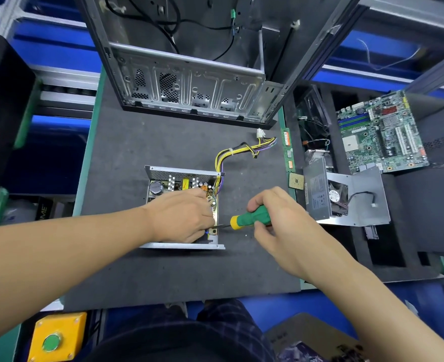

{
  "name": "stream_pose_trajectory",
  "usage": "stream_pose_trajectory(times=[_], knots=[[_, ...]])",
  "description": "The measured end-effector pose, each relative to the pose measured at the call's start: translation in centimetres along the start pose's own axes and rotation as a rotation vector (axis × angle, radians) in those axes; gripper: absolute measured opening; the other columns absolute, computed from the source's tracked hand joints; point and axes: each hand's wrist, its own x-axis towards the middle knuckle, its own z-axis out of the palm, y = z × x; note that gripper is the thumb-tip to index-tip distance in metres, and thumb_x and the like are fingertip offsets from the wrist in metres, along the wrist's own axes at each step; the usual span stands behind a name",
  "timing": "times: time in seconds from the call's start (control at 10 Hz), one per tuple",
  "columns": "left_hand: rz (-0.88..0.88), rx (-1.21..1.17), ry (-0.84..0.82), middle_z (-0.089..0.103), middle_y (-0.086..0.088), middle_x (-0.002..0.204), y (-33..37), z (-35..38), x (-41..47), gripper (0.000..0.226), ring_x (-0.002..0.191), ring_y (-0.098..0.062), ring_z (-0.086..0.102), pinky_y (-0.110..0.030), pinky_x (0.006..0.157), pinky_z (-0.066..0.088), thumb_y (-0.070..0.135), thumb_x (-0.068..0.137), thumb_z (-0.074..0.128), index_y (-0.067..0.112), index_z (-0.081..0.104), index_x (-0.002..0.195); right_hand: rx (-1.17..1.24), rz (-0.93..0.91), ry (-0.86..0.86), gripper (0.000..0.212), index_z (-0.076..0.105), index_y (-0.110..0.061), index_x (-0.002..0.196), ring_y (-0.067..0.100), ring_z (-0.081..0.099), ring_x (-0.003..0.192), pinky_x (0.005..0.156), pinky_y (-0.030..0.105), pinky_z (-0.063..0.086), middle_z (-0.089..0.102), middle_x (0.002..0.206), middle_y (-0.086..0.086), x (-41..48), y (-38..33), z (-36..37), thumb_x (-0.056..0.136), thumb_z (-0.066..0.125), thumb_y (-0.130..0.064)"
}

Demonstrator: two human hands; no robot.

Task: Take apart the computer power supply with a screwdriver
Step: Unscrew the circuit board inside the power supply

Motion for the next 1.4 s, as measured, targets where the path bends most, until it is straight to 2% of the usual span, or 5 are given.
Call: stream_pose_trajectory(times=[0.8,1.0,1.1,1.2,1.4], knots=[[-0.008,0.080,-0.043,0.061,0.000,0.089,-0.2,0.4,0.3,0.024,0.084,-0.024,0.053,-0.041,0.083,0.049,0.027,0.093,0.040,0.026,0.063,0.085,-0.356,-0.053,0.013,0.020,0.041,-0.017,0.112,0.022,0.055,0.088,0.069,0.032,0.047,0.044,0.106,0.001,0.0,-1.5,0.7,0.103,0.040,-0.034],[0.052,0.176,-0.011,0.065,0.007,0.096,0.3,-0.4,0.3,0.050,0.097,-0.022,0.057,-0.027,0.090,0.036,0.030,0.089,0.013,0.024,0.063,0.087,-0.700,-0.171,0.069,0.050,0.020,-0.018,0.089,0.019,0.047,0.041,0.038,0.028,0.007,0.036,0.053,-0.007,0.9,-4.7,1.6,0.093,0.043,-0.062],[0.043,0.243,-0.112,0.060,0.007,0.107,0.4,-0.1,0.6,0.058,0.108,-0.021,0.050,-0.030,0.097,0.037,0.034,0.086,0.000,0.025,0.057,0.095,-0.694,-0.194,0.117,0.044,0.020,-0.023,0.091,0.029,0.051,0.047,0.039,0.029,0.008,0.037,0.058,-0.005,1.6,-5.0,0.7,0.094,0.052,-0.053],[0.069,0.294,-0.083,0.062,0.004,0.101,0.5,-0.7,0.5,0.058,0.100,-0.023,0.054,-0.030,0.096,0.038,0.030,0.087,0.003,0.024,0.060,0.095,-0.509,-0.199,-0.073,0.033,0.018,-0.028,0.092,0.031,0.047,0.067,0.052,0.039,0.040,0.034,0.082,-0.003,2.0,-4.0,0.6,0.099,0.049,-0.036],[0.131,0.317,0.149,0.061,0.009,0.071,0.6,-0.7,-0.1,0.028,0.072,-0.017,0.060,-0.026,0.074,0.030,0.030,0.086,0.039,0.026,0.061,0.070,-0.436,-0.213,-0.330,0.029,0.036,-0.028,0.102,0.019,0.032,0.087,0.079,0.040,0.045,0.024,0.097,-0.003,2.4,-4.8,-0.2,0.088,0.049,-0.006]])
